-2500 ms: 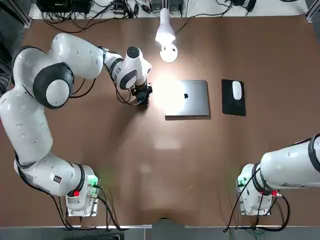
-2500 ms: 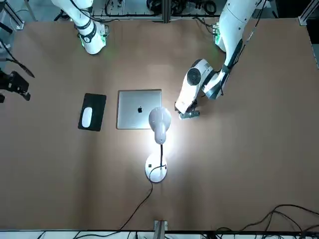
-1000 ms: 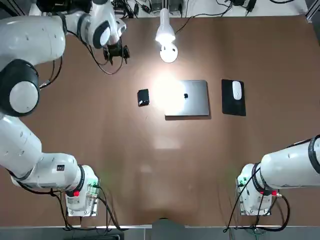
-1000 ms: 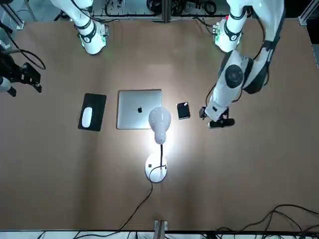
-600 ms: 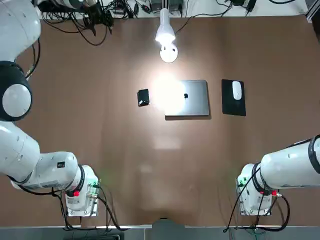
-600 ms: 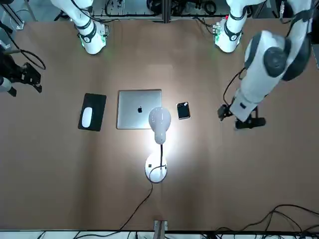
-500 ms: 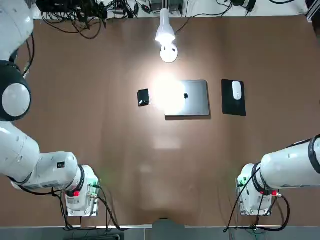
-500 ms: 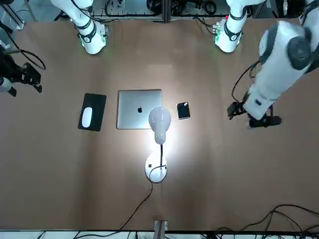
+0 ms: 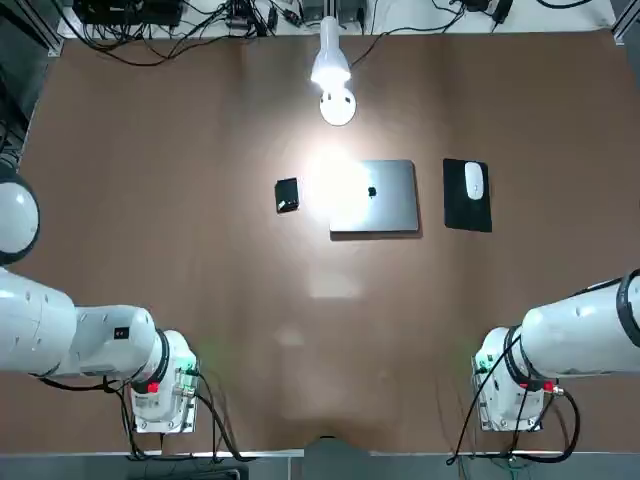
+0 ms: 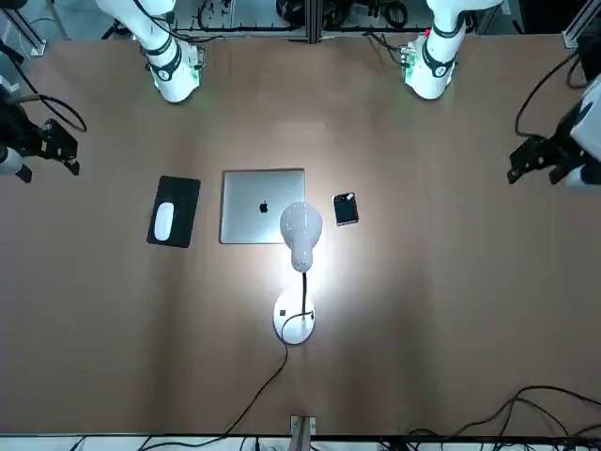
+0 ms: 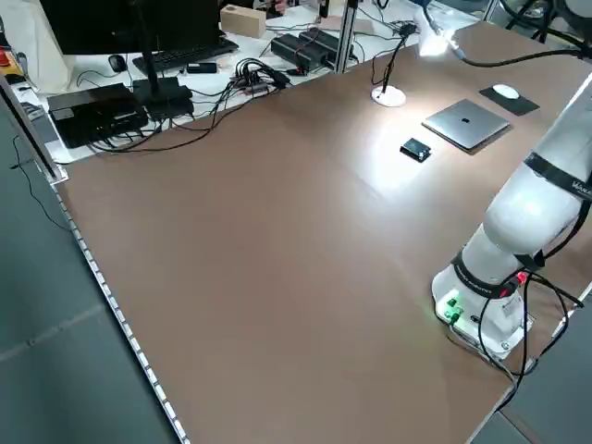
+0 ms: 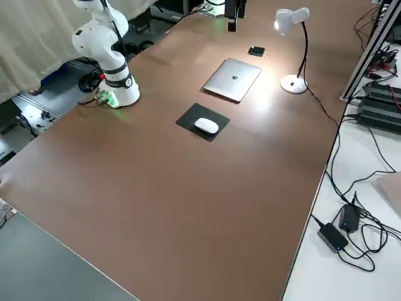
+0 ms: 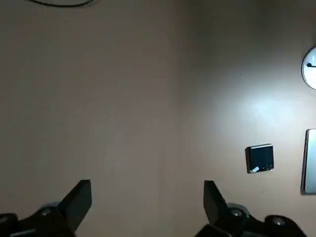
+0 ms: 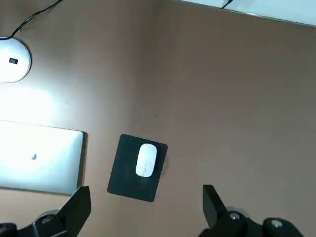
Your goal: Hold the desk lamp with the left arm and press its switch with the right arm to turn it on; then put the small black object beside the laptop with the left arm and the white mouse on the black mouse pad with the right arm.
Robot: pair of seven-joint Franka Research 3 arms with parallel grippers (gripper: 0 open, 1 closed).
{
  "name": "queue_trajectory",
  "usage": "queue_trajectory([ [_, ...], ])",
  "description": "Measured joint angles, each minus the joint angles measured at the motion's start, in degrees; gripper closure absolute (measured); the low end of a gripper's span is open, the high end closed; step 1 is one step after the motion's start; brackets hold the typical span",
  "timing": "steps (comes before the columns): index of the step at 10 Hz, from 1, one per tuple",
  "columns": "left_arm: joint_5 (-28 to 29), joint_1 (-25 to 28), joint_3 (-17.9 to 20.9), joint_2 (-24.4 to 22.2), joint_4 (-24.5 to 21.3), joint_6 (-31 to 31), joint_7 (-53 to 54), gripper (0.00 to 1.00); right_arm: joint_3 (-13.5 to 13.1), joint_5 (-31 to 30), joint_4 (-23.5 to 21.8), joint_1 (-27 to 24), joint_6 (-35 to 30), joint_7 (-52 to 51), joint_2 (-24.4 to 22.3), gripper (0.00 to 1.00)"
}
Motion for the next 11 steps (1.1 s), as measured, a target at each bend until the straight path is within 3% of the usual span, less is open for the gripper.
queue_trajectory([
  [11,1.22,0.11,-0.21,-1.31,-1.26,-3.5,-0.12,0.01,0.01,0.0,0.0,0.0,0.0,0.0,0.0,0.0],
])
